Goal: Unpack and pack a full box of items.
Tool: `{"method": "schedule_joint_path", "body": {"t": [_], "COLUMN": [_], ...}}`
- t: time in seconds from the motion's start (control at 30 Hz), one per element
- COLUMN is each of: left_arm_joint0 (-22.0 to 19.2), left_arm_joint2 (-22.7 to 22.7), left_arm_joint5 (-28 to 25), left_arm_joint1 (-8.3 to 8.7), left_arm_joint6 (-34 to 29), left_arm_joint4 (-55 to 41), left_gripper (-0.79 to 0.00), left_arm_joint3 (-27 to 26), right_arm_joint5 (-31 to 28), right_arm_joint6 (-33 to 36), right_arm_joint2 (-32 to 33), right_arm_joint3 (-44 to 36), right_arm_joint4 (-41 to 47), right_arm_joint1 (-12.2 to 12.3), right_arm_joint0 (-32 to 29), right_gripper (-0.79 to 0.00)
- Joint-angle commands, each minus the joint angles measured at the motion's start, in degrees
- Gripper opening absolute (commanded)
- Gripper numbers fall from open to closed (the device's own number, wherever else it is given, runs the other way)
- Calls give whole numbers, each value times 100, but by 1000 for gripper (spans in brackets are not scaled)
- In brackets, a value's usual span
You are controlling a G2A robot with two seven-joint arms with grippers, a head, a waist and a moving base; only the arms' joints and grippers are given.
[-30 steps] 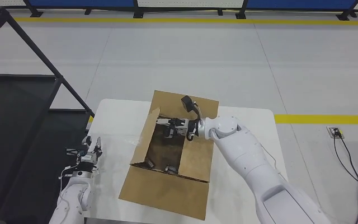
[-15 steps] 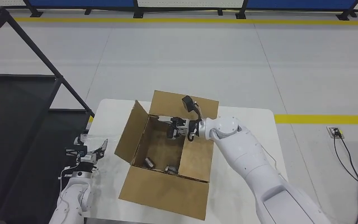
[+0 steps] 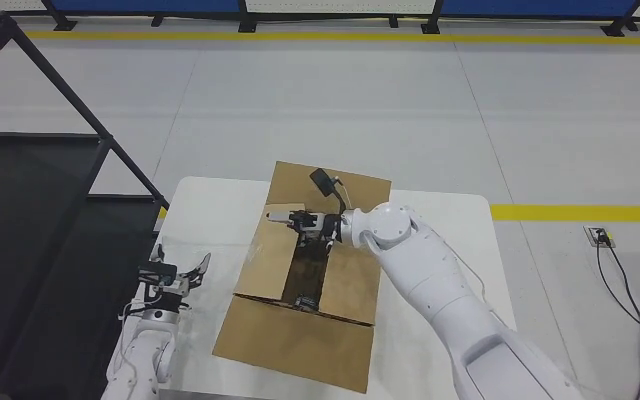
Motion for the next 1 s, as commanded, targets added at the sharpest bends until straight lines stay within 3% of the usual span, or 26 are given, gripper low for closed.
{"method": "schedule_joint_path", "body": {"t": [0.0, 0.97], "left_arm_joint0": [0, 83], "left_arm_joint2": [0, -318], "left_arm_joint5": [3, -111], "left_arm_joint1": [2, 105], "left_arm_joint6": [5, 5], "left_arm_joint4": [-5, -93], "left_gripper": [0, 0], "left_arm_joint3": [7, 27], "right_arm_joint5": [36, 134], "right_arm_joint6": [-13, 91], "right_arm_joint2": [12, 211], "right_arm_joint3": [5, 443], "right_arm_joint4": [-23, 47], "right_arm_joint1": [5, -27], "right_arm_joint0": [0, 166], "right_gripper": [-785, -785]}}
